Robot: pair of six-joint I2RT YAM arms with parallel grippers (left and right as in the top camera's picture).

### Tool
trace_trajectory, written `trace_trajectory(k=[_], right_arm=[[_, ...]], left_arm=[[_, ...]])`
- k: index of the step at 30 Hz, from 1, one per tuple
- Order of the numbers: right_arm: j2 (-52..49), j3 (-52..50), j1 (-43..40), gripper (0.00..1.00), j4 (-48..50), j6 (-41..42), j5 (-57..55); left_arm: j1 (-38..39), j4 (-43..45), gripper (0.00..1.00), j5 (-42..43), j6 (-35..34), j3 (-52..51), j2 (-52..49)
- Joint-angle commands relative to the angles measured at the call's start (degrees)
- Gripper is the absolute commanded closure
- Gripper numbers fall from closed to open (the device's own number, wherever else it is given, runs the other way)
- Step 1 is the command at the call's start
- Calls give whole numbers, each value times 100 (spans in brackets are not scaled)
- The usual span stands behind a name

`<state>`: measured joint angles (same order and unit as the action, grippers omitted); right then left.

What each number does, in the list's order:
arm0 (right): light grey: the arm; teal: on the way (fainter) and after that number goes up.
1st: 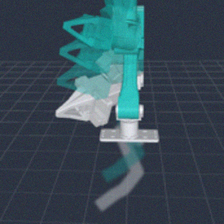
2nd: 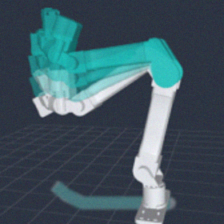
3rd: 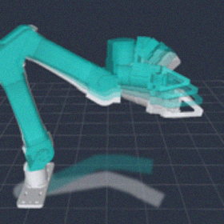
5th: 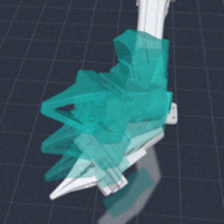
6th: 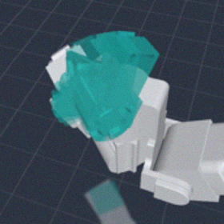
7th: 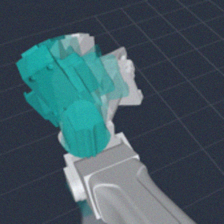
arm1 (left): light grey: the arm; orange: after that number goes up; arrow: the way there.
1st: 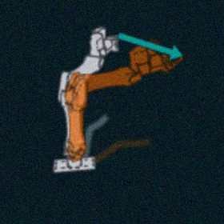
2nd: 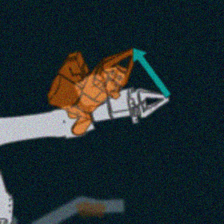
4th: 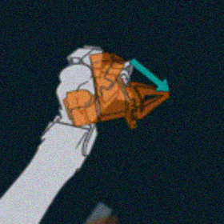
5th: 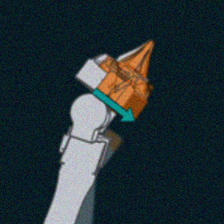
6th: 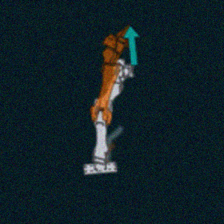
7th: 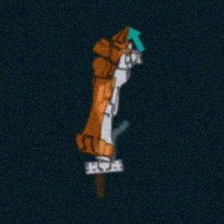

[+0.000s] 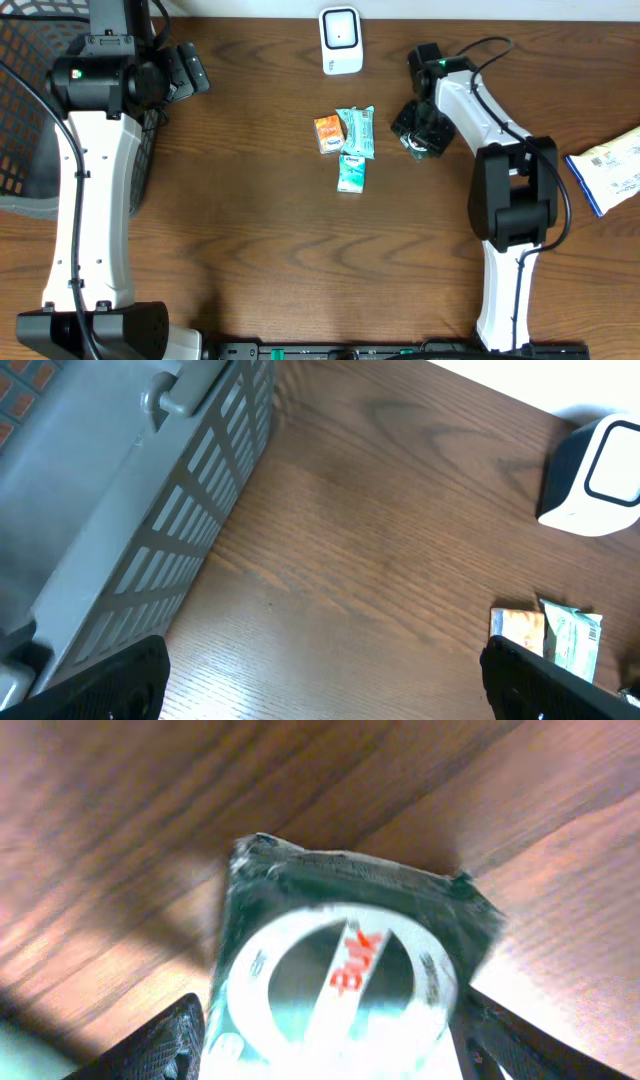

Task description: Scan the item barcode

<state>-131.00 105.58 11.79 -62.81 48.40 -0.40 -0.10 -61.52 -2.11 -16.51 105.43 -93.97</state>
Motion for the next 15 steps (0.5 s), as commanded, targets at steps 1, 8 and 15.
trace_trajectory(k=[1, 8, 15], right_arm=[[470, -13, -20, 27, 96, -289, -39], [476, -15, -57, 30, 258, -756, -313], [468, -136, -46, 27, 105, 363, -313]], left_arm=[[7, -15, 3, -94, -9, 17, -2], [4, -15, 2, -94, -9, 17, -2], [7, -15, 2, -94, -9, 17, -2]])
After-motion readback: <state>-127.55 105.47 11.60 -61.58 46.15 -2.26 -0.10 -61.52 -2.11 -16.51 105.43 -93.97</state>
